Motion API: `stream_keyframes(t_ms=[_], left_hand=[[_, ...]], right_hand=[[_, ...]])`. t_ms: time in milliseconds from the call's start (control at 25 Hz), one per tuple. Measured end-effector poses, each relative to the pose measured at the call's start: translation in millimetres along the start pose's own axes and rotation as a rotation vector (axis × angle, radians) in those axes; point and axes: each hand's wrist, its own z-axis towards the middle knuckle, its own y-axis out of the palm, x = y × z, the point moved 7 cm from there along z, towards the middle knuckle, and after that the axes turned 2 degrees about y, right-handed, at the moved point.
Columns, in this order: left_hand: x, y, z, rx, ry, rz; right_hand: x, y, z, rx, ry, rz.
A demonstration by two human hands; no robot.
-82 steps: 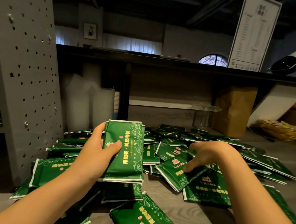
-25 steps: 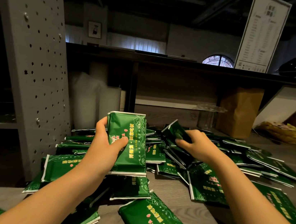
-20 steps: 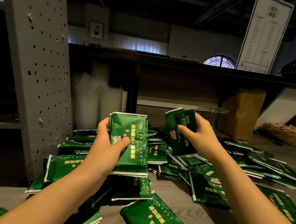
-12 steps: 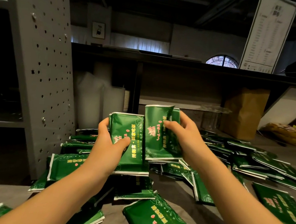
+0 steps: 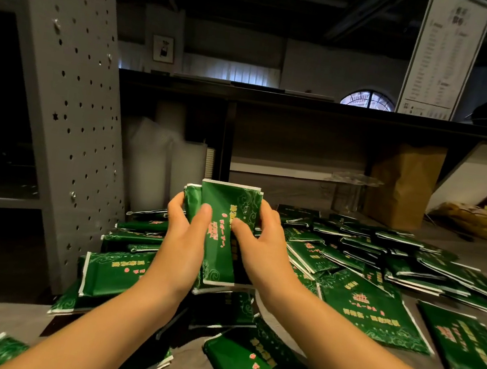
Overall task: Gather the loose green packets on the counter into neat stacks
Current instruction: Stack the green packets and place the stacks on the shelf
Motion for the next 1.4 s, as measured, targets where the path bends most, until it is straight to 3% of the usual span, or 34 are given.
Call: stream_keyframes(t_ms=[280, 360, 440, 520, 600, 720, 800, 1080, 1200, 1320, 1400], left_hand=[[4, -2, 2, -0.013, 0.131, 0.173], [7, -6, 4, 0.001, 0.129, 0.148], [8, -7, 4, 0.000, 0.111, 0.114], [9, -7, 4, -0.005, 0.104, 0.110], [8, -6, 3, -0.014, 0.098, 0.119], [5, -5, 4, -0.020, 0.080, 0.126], [5, -5, 4, -0.014, 0.070, 0.123], [4, -4, 2, -0.012, 0.041, 0.112], [3, -7, 4, 0.013, 0.032, 0.098], [3, -11, 5, 0.044, 0.047, 0.095], [4, -12, 5, 0.054, 0.057, 0.097]], right_hand=[[0, 1, 6, -0.133, 0.111, 0.087], [-2, -29, 22, -0.122, 0.068, -0.199], [7, -62, 40, -0.106, 0.025, -0.708], [31, -90, 49, -0.167, 0.161, -1.111], [59, -106, 45, -0.336, 0.375, -1.260], [77, -119, 35, -0.506, 0.566, -1.289], [79, -118, 33, -0.538, 0.572, -1.291], [58, -74, 28, -0.622, 0.276, -1.057], [39, -67, 38, -0.486, 0.036, -0.975], [15, -78, 47, -0.195, -0.132, -0.893], [-5, -84, 45, -0.037, -0.228, -0.704]])
